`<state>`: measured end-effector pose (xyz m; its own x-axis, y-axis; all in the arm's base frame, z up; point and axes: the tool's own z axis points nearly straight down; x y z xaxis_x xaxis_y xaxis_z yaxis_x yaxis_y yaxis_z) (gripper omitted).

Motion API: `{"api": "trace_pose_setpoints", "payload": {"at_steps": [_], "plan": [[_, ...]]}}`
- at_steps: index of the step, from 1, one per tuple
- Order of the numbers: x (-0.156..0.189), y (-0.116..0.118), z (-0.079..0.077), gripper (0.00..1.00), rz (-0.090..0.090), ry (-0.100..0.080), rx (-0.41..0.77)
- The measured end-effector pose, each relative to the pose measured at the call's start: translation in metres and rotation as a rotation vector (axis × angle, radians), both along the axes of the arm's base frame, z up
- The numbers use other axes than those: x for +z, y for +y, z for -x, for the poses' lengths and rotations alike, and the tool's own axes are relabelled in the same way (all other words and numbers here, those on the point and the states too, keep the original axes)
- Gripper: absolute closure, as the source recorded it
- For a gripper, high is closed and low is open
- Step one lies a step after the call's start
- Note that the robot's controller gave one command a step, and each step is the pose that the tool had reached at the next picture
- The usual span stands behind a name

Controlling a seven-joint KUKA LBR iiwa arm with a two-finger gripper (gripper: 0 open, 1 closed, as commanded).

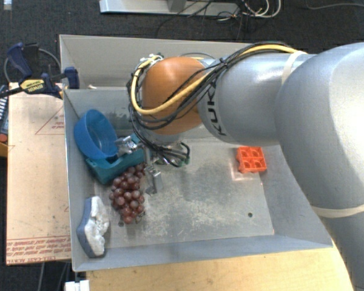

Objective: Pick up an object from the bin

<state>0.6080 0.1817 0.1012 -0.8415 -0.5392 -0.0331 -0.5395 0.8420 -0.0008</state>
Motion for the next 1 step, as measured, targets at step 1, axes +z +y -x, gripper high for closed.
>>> {"api": "trace_pose_setpoints", "payload": {"at_steps": [1], "plan": [[-0.0259, 0.0047, 0.0153, 0.00, 0.006, -0.005, 0.114]]}}
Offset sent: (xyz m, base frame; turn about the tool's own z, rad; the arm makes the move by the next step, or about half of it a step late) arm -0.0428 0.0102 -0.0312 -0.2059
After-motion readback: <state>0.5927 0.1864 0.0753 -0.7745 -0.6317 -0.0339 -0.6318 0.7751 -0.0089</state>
